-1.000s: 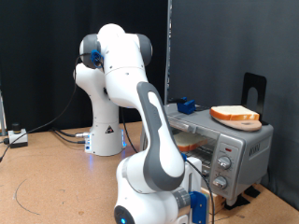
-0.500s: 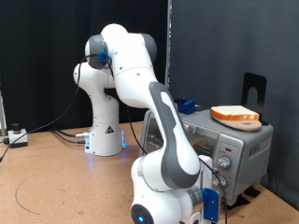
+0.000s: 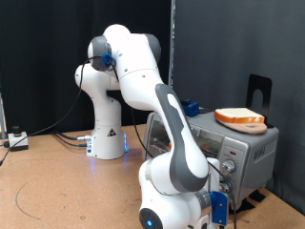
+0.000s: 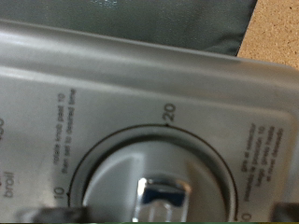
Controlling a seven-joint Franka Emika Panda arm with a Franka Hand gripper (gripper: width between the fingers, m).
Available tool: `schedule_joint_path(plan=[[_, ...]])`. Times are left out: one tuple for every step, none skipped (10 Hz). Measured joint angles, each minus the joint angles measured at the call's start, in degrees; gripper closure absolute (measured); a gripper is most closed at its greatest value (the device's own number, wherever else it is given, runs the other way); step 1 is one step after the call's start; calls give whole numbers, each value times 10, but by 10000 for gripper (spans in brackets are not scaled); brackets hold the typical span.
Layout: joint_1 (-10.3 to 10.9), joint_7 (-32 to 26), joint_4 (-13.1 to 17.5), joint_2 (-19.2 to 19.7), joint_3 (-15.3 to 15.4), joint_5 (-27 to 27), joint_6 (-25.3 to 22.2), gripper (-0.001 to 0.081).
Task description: Make a piece of toast with the oven
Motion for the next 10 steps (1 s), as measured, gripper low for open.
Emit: schedule_joint_path(plan=[[0, 0, 0, 0, 1, 0, 0, 465], [0, -1, 0, -1, 1, 0, -5, 600], [-1, -2, -2, -4, 1, -1, -6, 600], [-1, -6, -3, -5, 1, -1, -5, 712], [-1, -22, -8, -9, 1, -1, 0, 712], [-1, -51, -19, -17, 1, 1, 12, 712], [-1, -100, -38, -31, 2, 9, 33, 712], [-1, -152, -63, -47, 2, 22, 56, 712], [-1, -192, -82, -60, 2, 35, 74, 712], [-1, -216, -94, -67, 2, 44, 83, 712]])
